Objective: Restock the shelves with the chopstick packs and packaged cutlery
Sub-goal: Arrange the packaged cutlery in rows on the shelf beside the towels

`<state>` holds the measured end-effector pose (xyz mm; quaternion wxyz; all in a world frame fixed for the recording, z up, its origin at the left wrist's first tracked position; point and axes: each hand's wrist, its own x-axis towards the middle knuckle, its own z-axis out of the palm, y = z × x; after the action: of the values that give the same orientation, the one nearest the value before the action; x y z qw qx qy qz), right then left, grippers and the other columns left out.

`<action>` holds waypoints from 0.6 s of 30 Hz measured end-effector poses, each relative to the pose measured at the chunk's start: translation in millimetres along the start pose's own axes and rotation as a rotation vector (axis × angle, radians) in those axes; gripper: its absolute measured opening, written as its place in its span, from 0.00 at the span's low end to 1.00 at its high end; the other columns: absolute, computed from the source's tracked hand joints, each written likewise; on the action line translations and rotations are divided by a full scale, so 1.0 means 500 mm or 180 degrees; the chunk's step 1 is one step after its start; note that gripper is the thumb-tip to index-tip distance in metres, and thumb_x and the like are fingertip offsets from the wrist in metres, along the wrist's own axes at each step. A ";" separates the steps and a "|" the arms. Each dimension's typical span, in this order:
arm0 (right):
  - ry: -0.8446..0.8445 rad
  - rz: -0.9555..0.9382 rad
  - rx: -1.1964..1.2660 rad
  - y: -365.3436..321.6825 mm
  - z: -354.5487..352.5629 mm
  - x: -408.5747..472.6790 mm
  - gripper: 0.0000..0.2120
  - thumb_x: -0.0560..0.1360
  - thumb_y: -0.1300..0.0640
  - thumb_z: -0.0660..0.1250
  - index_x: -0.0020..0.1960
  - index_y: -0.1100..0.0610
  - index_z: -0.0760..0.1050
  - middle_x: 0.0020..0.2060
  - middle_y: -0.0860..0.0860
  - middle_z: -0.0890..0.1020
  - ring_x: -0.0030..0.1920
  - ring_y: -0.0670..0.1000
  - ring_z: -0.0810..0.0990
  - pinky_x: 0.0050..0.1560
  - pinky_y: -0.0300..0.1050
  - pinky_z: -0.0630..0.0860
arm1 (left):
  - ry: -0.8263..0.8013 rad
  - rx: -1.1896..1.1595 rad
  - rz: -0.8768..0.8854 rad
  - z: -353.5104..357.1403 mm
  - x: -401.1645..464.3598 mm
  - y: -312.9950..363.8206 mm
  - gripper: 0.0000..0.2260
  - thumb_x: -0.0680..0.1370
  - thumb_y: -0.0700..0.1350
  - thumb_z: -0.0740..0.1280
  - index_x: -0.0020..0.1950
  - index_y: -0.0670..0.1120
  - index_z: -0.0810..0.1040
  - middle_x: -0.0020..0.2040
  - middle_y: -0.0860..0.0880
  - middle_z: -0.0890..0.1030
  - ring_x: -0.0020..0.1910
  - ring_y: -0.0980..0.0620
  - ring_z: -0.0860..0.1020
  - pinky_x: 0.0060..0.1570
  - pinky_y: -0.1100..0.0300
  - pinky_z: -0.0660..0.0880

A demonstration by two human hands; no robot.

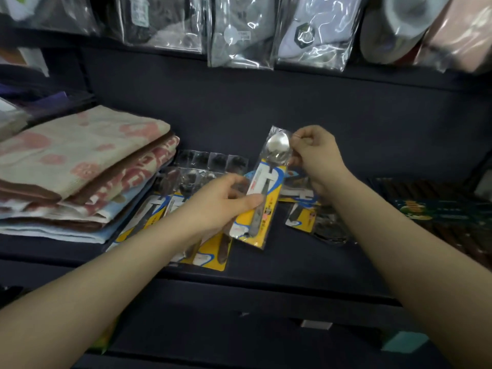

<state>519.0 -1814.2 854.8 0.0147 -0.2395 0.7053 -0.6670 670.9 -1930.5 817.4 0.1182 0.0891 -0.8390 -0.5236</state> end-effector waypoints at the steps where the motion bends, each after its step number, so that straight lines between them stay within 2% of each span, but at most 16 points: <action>1: -0.0087 0.0073 0.0041 0.004 -0.001 0.007 0.07 0.78 0.64 0.60 0.42 0.57 0.70 0.31 0.52 0.74 0.23 0.45 0.73 0.27 0.36 0.76 | -0.0132 -0.0160 -0.0055 0.000 0.006 -0.003 0.14 0.74 0.47 0.68 0.57 0.43 0.75 0.49 0.37 0.82 0.43 0.45 0.79 0.52 0.44 0.73; 3: -0.0412 0.0168 -0.0270 0.018 0.005 0.017 0.05 0.79 0.62 0.58 0.50 0.61 0.72 0.39 0.56 0.78 0.33 0.48 0.78 0.35 0.36 0.78 | -0.0064 -0.0278 -0.0096 -0.003 0.018 -0.010 0.05 0.75 0.43 0.67 0.50 0.44 0.78 0.48 0.36 0.82 0.44 0.45 0.78 0.54 0.43 0.73; 4: -0.0650 0.0099 -0.0882 0.033 0.004 0.027 0.09 0.80 0.61 0.57 0.56 0.63 0.72 0.48 0.60 0.79 0.44 0.52 0.81 0.45 0.40 0.79 | 0.0093 -0.0262 -0.0100 -0.005 0.023 -0.014 0.03 0.75 0.42 0.66 0.48 0.45 0.78 0.47 0.39 0.83 0.45 0.46 0.79 0.53 0.45 0.73; 5: -0.0971 -0.0023 -0.1629 0.049 0.004 0.036 0.14 0.80 0.60 0.55 0.63 0.63 0.70 0.60 0.62 0.76 0.57 0.56 0.78 0.57 0.44 0.74 | 0.0260 -0.0261 -0.0099 -0.009 0.027 -0.018 0.03 0.75 0.41 0.66 0.48 0.45 0.78 0.46 0.42 0.83 0.45 0.47 0.79 0.52 0.49 0.73; 6: -0.1372 -0.0178 -0.2325 0.064 0.003 0.039 0.18 0.81 0.58 0.53 0.70 0.62 0.66 0.68 0.59 0.71 0.67 0.57 0.71 0.65 0.43 0.66 | 0.0433 -0.0247 -0.0101 -0.014 0.033 -0.024 0.03 0.76 0.40 0.65 0.48 0.45 0.77 0.44 0.46 0.82 0.45 0.48 0.79 0.51 0.52 0.73; 7: -0.1777 -0.0296 -0.2796 0.077 0.004 0.039 0.21 0.82 0.56 0.52 0.73 0.60 0.61 0.72 0.57 0.66 0.71 0.56 0.66 0.69 0.44 0.61 | 0.0587 -0.0183 -0.0108 -0.018 0.038 -0.030 0.03 0.76 0.40 0.65 0.48 0.45 0.77 0.44 0.48 0.82 0.45 0.49 0.79 0.51 0.53 0.73; 9: -0.2524 -0.0459 -0.3354 0.106 0.003 0.042 0.24 0.81 0.49 0.51 0.75 0.55 0.56 0.73 0.55 0.64 0.72 0.56 0.63 0.71 0.49 0.60 | 0.0744 -0.0035 -0.0185 -0.021 0.041 -0.043 0.03 0.76 0.41 0.65 0.46 0.50 0.76 0.44 0.51 0.81 0.46 0.50 0.79 0.50 0.54 0.73; 11: -0.2910 -0.0565 -0.3964 0.122 0.003 0.051 0.28 0.80 0.42 0.50 0.76 0.50 0.50 0.77 0.51 0.57 0.76 0.54 0.56 0.74 0.52 0.56 | 0.0747 0.0041 -0.0256 -0.016 0.036 -0.051 0.05 0.77 0.42 0.64 0.45 0.52 0.75 0.44 0.53 0.80 0.45 0.53 0.78 0.47 0.58 0.72; 13: -0.2904 -0.0577 -0.4408 0.124 0.002 0.059 0.31 0.79 0.39 0.48 0.77 0.50 0.47 0.78 0.48 0.51 0.77 0.53 0.52 0.75 0.53 0.54 | 0.0810 0.0116 -0.0265 -0.011 0.033 -0.054 0.03 0.77 0.42 0.63 0.48 0.50 0.75 0.46 0.52 0.81 0.47 0.55 0.78 0.47 0.60 0.72; 14: -0.2762 -0.0526 -0.4520 0.127 -0.001 0.063 0.31 0.79 0.38 0.47 0.77 0.51 0.48 0.77 0.49 0.52 0.76 0.54 0.54 0.74 0.55 0.55 | 0.0854 0.0133 -0.0260 -0.010 0.031 -0.053 0.04 0.77 0.42 0.64 0.50 0.48 0.75 0.47 0.52 0.81 0.48 0.55 0.79 0.48 0.59 0.72; 18: -0.1723 0.0152 -0.4406 0.147 -0.013 0.073 0.30 0.79 0.40 0.48 0.72 0.60 0.59 0.72 0.57 0.65 0.71 0.60 0.65 0.70 0.58 0.61 | 0.0841 0.0407 -0.0216 -0.011 0.031 -0.049 0.05 0.76 0.44 0.65 0.52 0.48 0.76 0.48 0.51 0.83 0.48 0.53 0.80 0.54 0.52 0.74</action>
<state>461.1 -1821.7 796.5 0.0481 -0.3345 0.9411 0.0128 658.5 -1950.0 799.5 0.2040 0.1929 -0.8442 -0.4566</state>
